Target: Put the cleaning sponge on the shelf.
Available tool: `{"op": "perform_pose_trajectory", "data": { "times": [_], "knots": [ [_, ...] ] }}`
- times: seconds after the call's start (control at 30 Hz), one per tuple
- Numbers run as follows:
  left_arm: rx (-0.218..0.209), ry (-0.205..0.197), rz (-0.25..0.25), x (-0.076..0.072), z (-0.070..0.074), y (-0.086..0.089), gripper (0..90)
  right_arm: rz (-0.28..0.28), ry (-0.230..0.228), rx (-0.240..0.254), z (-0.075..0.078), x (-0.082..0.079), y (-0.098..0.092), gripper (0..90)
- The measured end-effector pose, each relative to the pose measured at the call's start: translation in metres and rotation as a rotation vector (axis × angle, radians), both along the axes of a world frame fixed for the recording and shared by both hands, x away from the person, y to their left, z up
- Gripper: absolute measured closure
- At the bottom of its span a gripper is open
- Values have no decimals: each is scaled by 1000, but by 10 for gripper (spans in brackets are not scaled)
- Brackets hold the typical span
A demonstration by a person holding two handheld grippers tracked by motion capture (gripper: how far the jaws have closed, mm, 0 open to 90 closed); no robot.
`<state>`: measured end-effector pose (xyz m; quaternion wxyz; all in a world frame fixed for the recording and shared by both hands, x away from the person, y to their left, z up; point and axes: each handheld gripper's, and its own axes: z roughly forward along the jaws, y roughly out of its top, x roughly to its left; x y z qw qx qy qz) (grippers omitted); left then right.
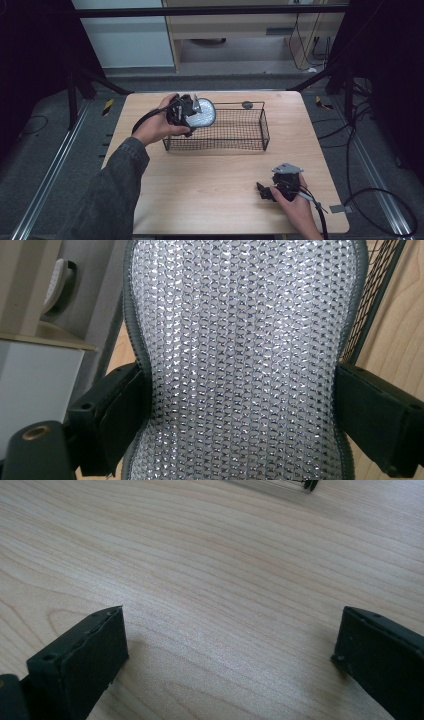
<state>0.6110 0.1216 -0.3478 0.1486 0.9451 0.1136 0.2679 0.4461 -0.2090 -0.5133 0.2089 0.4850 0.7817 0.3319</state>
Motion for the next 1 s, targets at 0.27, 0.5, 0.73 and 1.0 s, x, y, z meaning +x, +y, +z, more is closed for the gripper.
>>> {"op": "perform_pose_trajectory", "data": {
  "times": [0.27, 0.5, 0.73, 1.0],
  "knots": [
    [14, -4, -8, 2, -4, -2, 92, 2, -1, -1, 0, 0, 0, 7],
    [8, -6, -7, 5, -10, 2, 93, 4, -1, 1, 0, 0, 0, 7],
    [-7, 11, -2, 12, -16, 9, 94, 0, -1, 1, 0, -1, 0, 7],
    [-15, 28, -3, 19, -25, 4, 93, 1, -2, 0, 0, -1, 0, 7]
  ]
}}
